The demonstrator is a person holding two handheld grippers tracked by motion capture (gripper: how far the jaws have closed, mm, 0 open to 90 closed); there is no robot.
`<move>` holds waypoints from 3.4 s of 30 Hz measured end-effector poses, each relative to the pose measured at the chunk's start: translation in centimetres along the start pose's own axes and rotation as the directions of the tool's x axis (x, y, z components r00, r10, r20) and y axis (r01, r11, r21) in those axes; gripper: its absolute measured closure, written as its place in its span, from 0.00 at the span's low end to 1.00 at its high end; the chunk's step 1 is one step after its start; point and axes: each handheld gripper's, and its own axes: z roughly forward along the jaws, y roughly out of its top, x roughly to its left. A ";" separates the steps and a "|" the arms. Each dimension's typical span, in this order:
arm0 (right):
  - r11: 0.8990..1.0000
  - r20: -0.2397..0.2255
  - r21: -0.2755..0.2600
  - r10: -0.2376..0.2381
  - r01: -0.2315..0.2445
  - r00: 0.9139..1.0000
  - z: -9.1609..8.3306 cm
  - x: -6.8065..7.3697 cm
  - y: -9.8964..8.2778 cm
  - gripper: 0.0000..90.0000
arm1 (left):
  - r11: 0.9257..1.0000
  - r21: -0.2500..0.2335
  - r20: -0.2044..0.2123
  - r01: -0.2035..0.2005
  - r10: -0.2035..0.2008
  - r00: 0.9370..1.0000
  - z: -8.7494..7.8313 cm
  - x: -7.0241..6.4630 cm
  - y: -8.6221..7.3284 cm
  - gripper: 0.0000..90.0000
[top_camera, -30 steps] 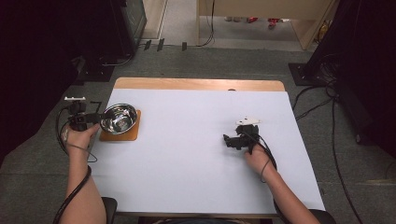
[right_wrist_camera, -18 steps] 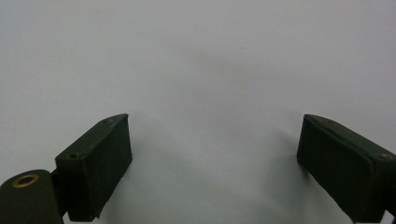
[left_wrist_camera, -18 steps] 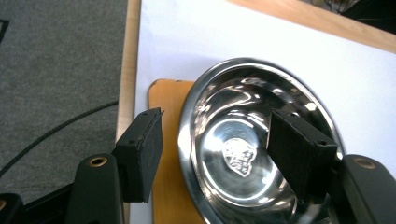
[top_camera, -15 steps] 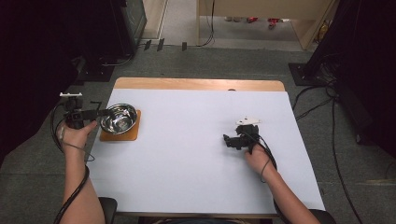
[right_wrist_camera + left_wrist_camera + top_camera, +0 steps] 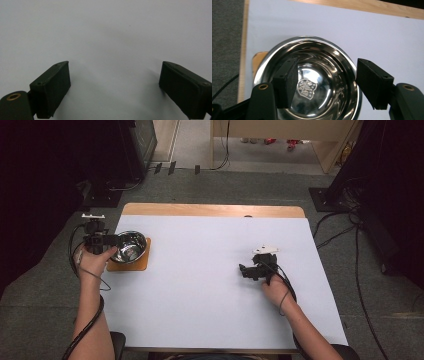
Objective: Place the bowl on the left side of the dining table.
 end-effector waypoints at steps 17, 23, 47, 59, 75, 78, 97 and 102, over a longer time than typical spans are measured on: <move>1.000 0.001 0.001 -0.002 0.002 1.000 0.0 0.0 0.0 0.11 | 0.995 -0.001 0.101 -0.100 0.099 0.990 1.5 -5.0 -0.4 0.39; 1.000 0.001 0.000 -0.003 0.003 1.000 0.0 0.0 0.0 0.11 | 0.992 -0.008 0.148 -0.128 0.128 0.981 2.4 -7.0 -0.7 0.38; 1.000 0.002 0.001 -0.002 0.002 1.000 0.0 0.0 0.0 0.11 | 0.960 0.017 0.228 -0.278 0.267 0.936 5.6 -11.8 -2.5 0.33; 1.000 0.002 0.002 -0.002 0.002 1.000 0.0 0.0 0.0 0.11 | 0.914 0.027 0.242 -0.404 0.386 0.890 8.0 -14.8 -4.2 0.29; 1.000 0.003 0.001 -0.003 0.003 1.000 0.0 0.0 0.0 0.11 | 0.879 0.076 0.302 -0.471 0.430 0.851 10.2 -16.9 -6.0 0.28; 1.000 0.003 0.001 -0.003 0.003 1.000 0.0 0.0 0.0 0.11 | 0.873 0.073 0.302 -0.483 0.443 0.845 10.5 -17.3 -6.2 0.28; 1.000 0.002 0.001 -0.004 0.004 1.000 0.0 0.0 0.0 0.11 | 0.826 0.087 0.327 -0.557 0.504 0.799 11.6 -19.7 -7.6 0.27; 1.000 0.002 0.001 -0.004 0.004 1.000 0.0 0.0 0.0 0.11 | 0.821 0.093 0.332 -0.564 0.508 0.795 11.8 -20.0 -7.9 0.27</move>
